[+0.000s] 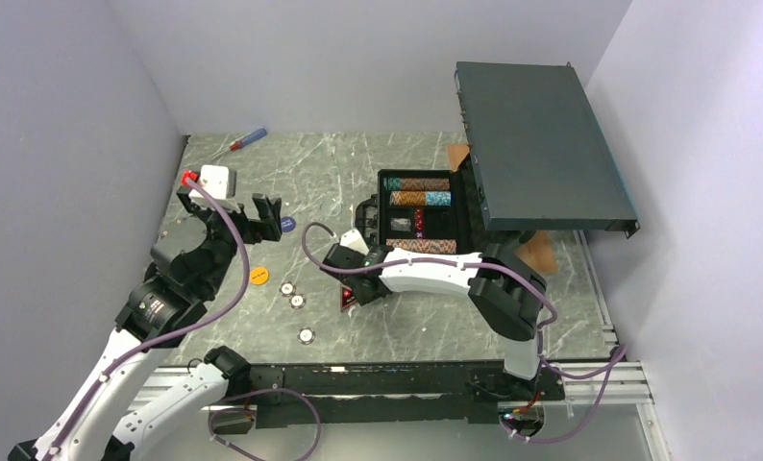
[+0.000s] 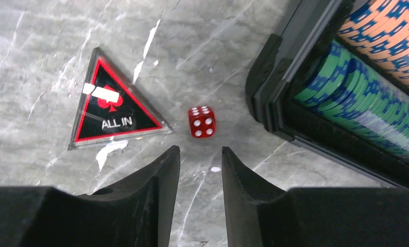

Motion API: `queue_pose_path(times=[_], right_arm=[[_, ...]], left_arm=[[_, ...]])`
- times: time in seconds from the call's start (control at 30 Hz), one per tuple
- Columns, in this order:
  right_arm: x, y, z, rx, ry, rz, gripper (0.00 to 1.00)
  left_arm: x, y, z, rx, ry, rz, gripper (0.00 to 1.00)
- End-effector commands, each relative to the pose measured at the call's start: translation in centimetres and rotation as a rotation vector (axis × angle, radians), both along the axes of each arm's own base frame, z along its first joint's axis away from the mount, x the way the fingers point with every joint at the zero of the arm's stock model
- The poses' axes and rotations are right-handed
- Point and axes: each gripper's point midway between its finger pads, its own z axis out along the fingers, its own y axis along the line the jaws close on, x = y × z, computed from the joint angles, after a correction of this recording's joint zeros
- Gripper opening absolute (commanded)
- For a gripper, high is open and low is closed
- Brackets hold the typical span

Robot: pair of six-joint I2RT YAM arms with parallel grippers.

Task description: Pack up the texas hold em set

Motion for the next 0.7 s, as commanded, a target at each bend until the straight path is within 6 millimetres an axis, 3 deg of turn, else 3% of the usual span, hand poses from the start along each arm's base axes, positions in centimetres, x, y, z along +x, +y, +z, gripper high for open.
queue_pose_path(times=[0.0, 0.67], right_arm=[[1.5, 0.5, 0.5, 0.028, -0.044, -0.019, 0.38], [2.9, 1.2, 0.1, 0.047, -0.06, -0.013, 0.31]], left_arm=[[-0.3, 1.0, 1.0, 0.009, -0.069, 0.033, 0.99], [-0.4, 1.8, 0.5, -0.015, -0.072, 0.072, 0.99]])
